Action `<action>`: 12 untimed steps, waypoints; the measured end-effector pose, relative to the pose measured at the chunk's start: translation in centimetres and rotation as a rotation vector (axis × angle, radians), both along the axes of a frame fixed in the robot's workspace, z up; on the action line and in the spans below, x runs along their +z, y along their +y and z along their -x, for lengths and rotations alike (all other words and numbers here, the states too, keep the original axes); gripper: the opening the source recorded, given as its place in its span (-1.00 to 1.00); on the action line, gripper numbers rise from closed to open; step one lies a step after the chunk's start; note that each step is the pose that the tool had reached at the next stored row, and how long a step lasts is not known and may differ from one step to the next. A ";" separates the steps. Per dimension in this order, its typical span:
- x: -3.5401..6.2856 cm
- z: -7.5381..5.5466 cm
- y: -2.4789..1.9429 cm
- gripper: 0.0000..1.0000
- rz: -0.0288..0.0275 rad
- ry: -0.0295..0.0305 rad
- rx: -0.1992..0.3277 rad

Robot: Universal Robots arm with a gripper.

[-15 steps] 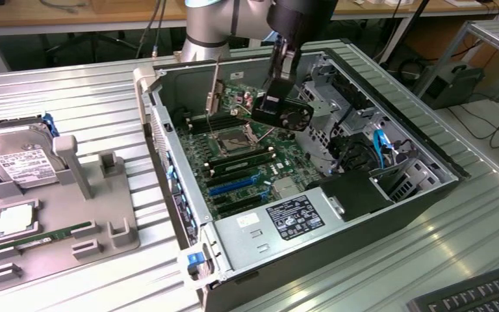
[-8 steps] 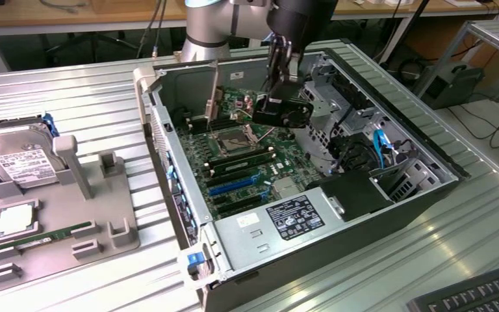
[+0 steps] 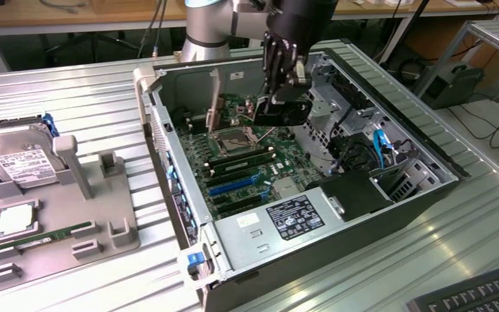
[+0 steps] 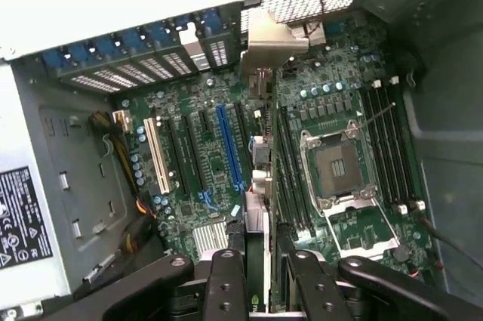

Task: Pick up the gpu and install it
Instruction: 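Insert the gpu into the slot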

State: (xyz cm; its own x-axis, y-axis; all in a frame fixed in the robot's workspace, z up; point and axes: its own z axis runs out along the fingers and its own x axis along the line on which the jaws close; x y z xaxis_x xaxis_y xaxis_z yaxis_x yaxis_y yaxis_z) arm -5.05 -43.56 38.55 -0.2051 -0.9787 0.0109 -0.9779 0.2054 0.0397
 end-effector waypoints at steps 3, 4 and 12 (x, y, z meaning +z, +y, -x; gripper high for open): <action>-0.12 0.0 0.00 -0.47 0.0002 -0.0031 0.063; -0.18 0.0 0.00 -0.47 -0.0001 -0.0041 0.078; -0.66 0.1 -0.54 -0.47 -0.0030 -0.0137 0.123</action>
State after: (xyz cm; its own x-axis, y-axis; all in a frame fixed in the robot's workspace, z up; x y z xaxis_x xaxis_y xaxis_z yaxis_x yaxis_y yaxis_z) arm -5.14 -44.10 37.89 -0.0834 -0.9965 0.0059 -0.9961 0.0836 0.0266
